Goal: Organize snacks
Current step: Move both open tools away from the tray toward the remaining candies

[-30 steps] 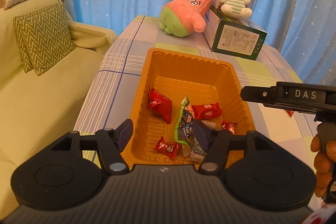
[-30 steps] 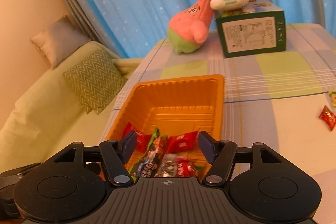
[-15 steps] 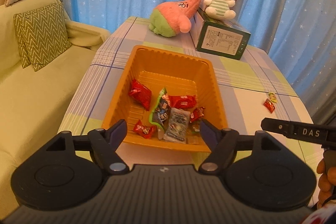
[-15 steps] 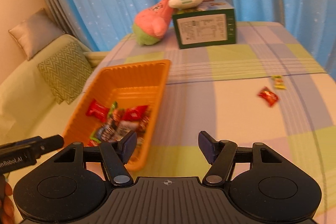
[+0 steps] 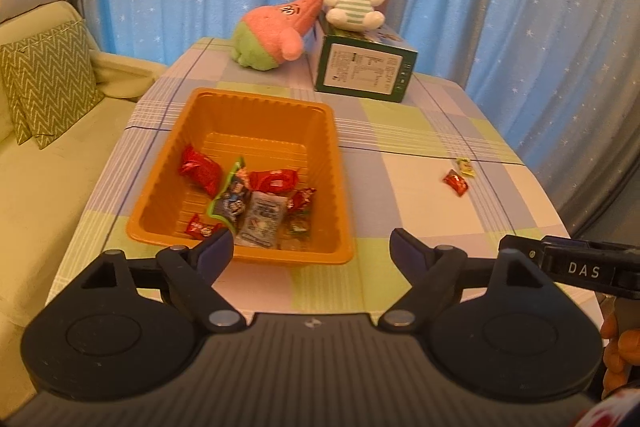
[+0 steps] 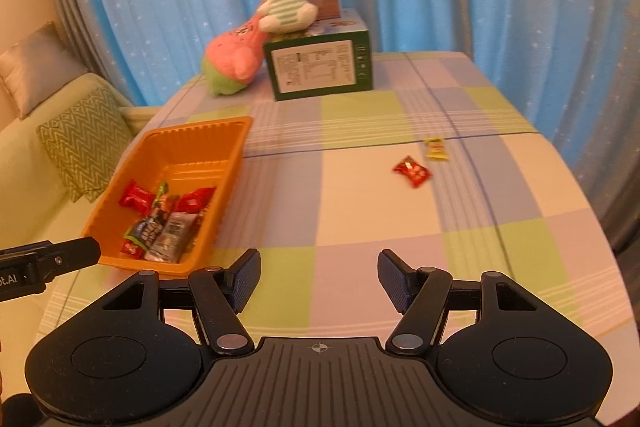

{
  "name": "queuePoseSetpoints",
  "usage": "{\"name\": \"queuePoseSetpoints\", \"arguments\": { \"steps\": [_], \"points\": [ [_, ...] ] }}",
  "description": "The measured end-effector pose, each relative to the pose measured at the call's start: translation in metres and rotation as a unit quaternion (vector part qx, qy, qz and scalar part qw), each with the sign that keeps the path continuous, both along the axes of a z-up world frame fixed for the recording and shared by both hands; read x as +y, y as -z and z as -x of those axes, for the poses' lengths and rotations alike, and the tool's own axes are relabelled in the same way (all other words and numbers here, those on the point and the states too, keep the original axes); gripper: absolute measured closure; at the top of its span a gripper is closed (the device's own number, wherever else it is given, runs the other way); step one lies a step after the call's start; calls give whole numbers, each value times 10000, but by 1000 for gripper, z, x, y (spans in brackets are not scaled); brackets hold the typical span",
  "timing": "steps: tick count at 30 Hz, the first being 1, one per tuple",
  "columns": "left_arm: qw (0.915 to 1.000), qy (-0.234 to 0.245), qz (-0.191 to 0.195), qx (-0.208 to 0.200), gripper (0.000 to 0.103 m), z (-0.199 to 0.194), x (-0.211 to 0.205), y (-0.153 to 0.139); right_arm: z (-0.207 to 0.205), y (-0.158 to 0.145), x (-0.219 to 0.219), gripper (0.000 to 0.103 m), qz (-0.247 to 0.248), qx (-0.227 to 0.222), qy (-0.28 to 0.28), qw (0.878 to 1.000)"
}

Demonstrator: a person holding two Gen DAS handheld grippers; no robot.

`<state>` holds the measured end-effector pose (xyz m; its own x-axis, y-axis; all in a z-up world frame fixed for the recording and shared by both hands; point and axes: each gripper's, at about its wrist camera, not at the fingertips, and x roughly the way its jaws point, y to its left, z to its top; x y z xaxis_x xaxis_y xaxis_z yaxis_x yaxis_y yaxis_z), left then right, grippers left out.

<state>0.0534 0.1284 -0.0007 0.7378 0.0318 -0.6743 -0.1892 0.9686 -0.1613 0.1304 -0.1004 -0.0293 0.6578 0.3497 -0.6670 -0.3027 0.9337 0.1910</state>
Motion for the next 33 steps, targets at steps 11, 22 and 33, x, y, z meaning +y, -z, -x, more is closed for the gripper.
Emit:
{"name": "queuePoseSetpoints", "arguments": {
  "steps": [11,22,33],
  "points": [
    [9996,292,-33,-35,15,-14,-32,-7,0,-2,-34,38,-34,-3,286,9996],
    [9976,695,-32,2,15,-38,-67,-3,-11,-10,-77,38,-138,-79,690,9975],
    [9946,1029,115,74,16,-82,-111,9,-39,-9,-119,38,-142,-132,1026,9945]
  ]
}}
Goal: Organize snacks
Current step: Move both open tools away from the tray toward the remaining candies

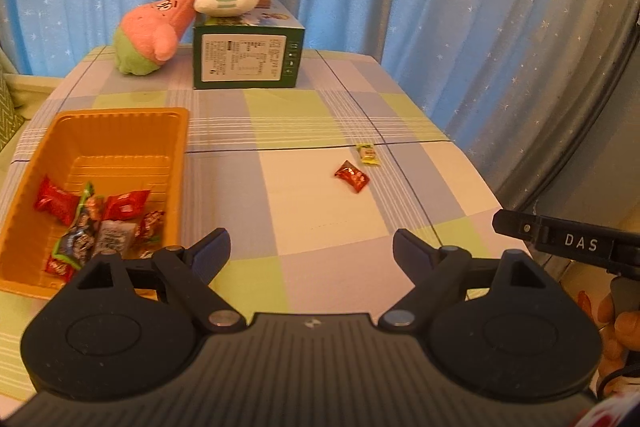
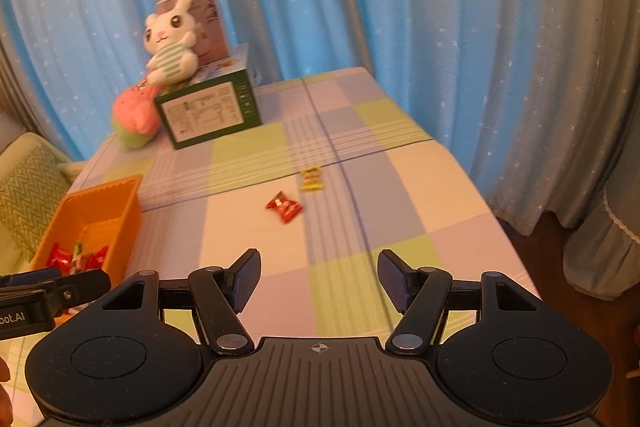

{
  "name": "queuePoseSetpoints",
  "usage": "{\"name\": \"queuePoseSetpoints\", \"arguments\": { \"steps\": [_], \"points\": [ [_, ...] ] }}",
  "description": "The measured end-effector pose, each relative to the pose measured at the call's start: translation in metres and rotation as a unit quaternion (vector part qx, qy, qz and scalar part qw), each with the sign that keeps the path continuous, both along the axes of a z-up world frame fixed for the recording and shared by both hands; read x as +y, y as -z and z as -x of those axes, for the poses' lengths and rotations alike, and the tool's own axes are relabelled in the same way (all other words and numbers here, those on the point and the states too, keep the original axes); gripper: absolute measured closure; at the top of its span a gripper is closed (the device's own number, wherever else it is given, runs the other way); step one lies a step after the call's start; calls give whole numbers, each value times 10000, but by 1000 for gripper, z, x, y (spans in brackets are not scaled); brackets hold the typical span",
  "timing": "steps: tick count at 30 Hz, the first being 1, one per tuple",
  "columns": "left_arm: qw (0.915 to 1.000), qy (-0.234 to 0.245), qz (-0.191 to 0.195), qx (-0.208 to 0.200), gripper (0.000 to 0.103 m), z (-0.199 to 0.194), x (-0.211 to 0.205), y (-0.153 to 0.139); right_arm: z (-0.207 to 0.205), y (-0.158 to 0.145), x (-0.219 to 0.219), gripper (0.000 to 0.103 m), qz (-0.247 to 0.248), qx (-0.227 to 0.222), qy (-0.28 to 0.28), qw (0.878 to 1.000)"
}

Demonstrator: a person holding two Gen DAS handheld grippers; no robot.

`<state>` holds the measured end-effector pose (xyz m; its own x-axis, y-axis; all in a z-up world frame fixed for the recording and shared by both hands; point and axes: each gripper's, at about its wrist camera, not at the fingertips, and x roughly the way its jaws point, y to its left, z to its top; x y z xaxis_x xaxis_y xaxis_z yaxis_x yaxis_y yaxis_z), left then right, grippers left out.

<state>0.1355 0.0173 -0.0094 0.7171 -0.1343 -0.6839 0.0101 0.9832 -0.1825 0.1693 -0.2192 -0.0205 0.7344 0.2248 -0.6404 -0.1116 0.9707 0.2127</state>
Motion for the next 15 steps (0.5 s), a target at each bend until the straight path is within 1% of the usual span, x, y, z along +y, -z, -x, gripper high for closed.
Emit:
{"name": "queuePoseSetpoints", "arguments": {
  "steps": [4,6,8,11,13,15],
  "points": [
    [10000,-29,80,13,16,-20,-15,8,-15,5,-9,38,56,-15,9,10000],
    [9998,-65,197,49,17,-33,-22,14,-24,8,-14,38,56,-24,16,10000],
    [9991,-72,389,129,25,-46,-28,23,-34,14,-19,38,81,-49,15,10000],
    [9991,-38,381,157,29,-65,-40,37,-50,24,-25,38,84,-105,25,9999],
    [9991,-6,372,211,30,-80,-48,48,-62,32,-28,38,92,-92,16,9999],
    [9990,18,403,213,35,-93,-53,59,-73,41,-31,38,116,-55,25,9999]
  ]
}}
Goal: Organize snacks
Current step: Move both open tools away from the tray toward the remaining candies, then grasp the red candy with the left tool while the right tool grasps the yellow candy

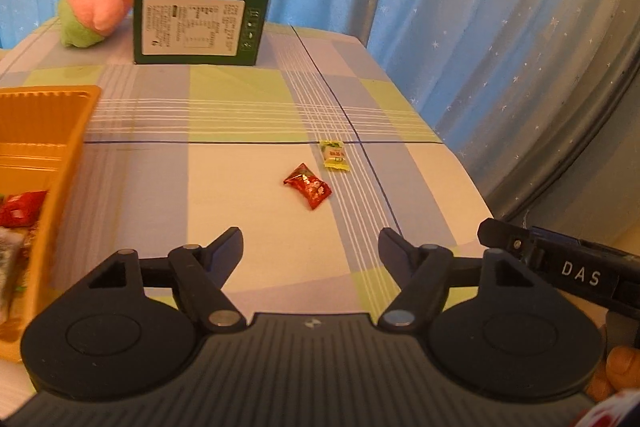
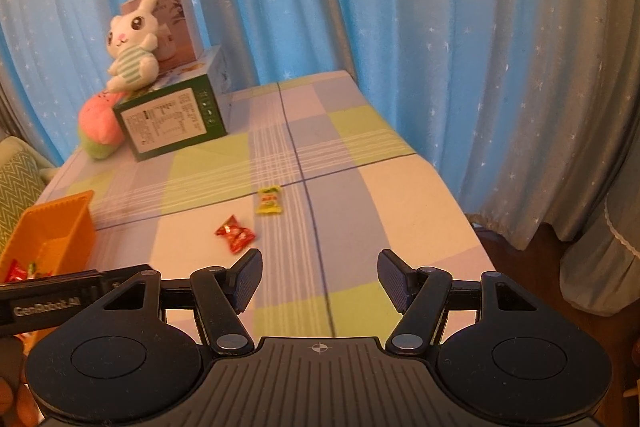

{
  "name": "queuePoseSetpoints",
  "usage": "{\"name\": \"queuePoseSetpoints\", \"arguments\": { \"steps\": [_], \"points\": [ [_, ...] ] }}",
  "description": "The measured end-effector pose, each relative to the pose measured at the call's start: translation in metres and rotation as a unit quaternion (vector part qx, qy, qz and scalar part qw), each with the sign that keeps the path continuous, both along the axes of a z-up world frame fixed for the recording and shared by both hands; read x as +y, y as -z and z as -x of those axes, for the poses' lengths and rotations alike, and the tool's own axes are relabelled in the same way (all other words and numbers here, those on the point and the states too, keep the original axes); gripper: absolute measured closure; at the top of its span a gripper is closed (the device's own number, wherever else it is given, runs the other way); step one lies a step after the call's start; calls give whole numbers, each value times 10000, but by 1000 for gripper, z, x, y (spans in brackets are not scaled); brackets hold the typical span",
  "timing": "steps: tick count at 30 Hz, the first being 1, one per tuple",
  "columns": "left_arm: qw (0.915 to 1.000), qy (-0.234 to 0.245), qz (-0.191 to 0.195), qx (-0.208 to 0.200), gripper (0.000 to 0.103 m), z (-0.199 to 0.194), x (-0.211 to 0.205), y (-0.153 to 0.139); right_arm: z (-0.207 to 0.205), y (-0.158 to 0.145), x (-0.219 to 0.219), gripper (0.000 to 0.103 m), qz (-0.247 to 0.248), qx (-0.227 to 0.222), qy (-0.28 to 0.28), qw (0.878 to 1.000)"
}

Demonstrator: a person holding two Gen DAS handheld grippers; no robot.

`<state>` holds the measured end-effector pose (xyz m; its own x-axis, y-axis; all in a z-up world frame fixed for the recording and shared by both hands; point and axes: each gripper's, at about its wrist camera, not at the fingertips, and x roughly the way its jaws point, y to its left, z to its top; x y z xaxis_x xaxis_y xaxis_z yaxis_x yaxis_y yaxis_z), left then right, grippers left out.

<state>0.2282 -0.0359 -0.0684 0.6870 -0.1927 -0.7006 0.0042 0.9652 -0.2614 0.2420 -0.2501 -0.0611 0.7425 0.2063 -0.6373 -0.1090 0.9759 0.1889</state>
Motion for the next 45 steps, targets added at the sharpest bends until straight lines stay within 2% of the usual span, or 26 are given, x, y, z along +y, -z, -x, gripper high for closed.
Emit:
{"name": "queuePoseSetpoints", "arguments": {
  "steps": [8,11,18,21,23,30,31,32,33,42,44,45],
  "points": [
    [9995,-23,303,-15,60,-55,-10,43,-39,32,-7,39,49,100,92,9999],
    [9994,-33,340,80,64,-73,-14,60,-50,41,-8,39,53,100,138,9998],
    [9992,-220,335,96,67,-101,-16,85,-67,56,-9,39,70,113,202,9997],
    [9996,-235,144,29,71,-108,-18,86,-73,62,-8,39,68,120,198,9997],
    [9998,-195,-60,15,83,-112,-20,86,-77,66,-7,39,71,131,182,9997],
    [9987,-23,-516,-55,84,-101,-7,78,-96,75,10,39,-81,17,-154,9998],
    [9984,-48,-549,-85,84,-99,-4,75,-101,76,15,42,-91,-18,-247,9997],
    [9984,-71,-545,-112,84,-96,0,71,-107,77,22,48,-108,-39,-364,9993],
    [9984,-107,-539,-135,84,-92,4,67,-113,78,28,50,-129,-60,-467,9988],
    [9984,-333,-387,-252,85,-72,36,45,-157,93,75,62,47,-185,-930,9955],
    [9982,-360,-396,-270,85,-69,40,43,-163,98,83,70,152,-79,-974,9951],
    [9982,-367,-383,-267,85,-68,41,43,-163,99,87,71,241,-104,-982,9948]
  ]
}}
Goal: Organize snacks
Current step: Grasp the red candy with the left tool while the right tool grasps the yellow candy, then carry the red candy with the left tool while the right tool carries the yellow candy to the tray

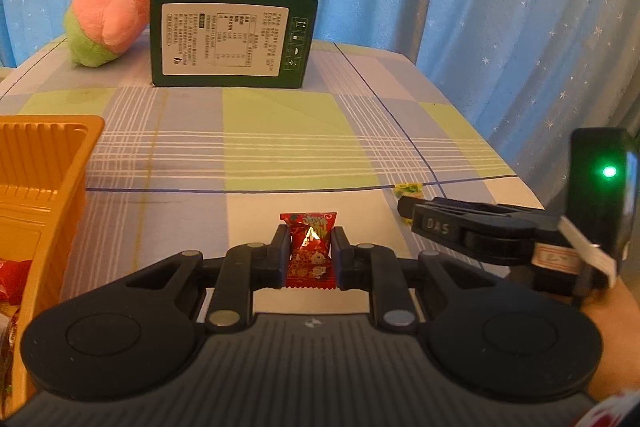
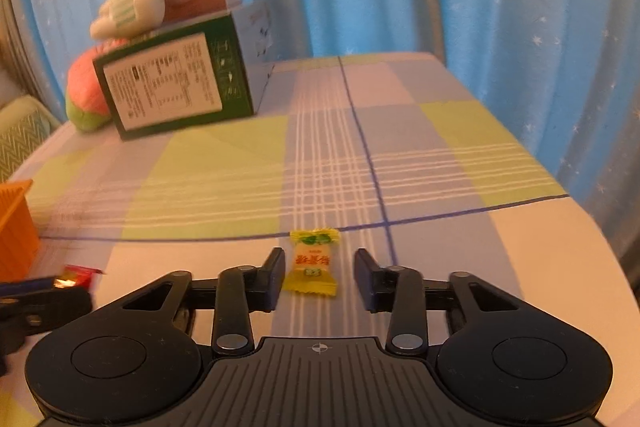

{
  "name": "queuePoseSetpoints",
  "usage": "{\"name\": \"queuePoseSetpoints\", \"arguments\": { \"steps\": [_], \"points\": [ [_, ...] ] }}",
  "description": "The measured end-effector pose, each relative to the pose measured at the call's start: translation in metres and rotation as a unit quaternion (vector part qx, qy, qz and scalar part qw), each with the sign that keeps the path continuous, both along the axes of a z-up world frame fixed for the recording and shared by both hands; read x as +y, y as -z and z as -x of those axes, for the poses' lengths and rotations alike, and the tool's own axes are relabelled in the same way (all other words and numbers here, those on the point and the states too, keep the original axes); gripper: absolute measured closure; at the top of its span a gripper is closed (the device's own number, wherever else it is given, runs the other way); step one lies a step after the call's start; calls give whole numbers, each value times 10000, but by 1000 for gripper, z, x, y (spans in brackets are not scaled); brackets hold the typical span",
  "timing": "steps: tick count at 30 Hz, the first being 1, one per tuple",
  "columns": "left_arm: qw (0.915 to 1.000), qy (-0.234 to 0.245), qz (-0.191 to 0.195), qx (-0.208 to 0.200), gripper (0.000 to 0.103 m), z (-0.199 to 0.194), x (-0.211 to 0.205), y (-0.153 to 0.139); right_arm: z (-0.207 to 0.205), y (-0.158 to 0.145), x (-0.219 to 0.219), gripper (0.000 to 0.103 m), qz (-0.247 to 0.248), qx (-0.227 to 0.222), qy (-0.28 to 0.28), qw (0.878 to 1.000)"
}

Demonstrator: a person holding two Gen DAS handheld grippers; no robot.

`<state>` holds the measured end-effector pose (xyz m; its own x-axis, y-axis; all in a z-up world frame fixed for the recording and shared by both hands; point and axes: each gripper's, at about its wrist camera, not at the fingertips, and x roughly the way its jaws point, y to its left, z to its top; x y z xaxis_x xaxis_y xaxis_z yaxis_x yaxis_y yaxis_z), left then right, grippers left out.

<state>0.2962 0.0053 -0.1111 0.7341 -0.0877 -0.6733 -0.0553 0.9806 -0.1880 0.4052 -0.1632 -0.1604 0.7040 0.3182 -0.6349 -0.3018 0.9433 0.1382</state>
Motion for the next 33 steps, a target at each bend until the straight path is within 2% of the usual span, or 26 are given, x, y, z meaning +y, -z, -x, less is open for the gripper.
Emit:
{"name": "queuePoseSetpoints", "arguments": {
  "steps": [2,6,7,19,23,33],
  "points": [
    [10000,-4,16,11,85,3,2,-1,2,1,6,73,189,-25,-42,9998],
    [10000,-27,65,28,85,10,7,-3,15,-4,7,74,217,76,13,9997],
    [10000,-34,71,41,85,12,8,-3,20,-6,7,78,214,120,18,9997],
    [9999,-99,87,54,85,64,21,-26,94,-34,-2,78,-136,596,7,9981],
    [9998,-149,90,75,85,83,28,-36,117,-54,-3,78,-160,503,-26,9986],
    [9990,-422,151,-83,84,128,59,-71,164,-124,19,78,-418,7,-184,9990]
  ]
}}
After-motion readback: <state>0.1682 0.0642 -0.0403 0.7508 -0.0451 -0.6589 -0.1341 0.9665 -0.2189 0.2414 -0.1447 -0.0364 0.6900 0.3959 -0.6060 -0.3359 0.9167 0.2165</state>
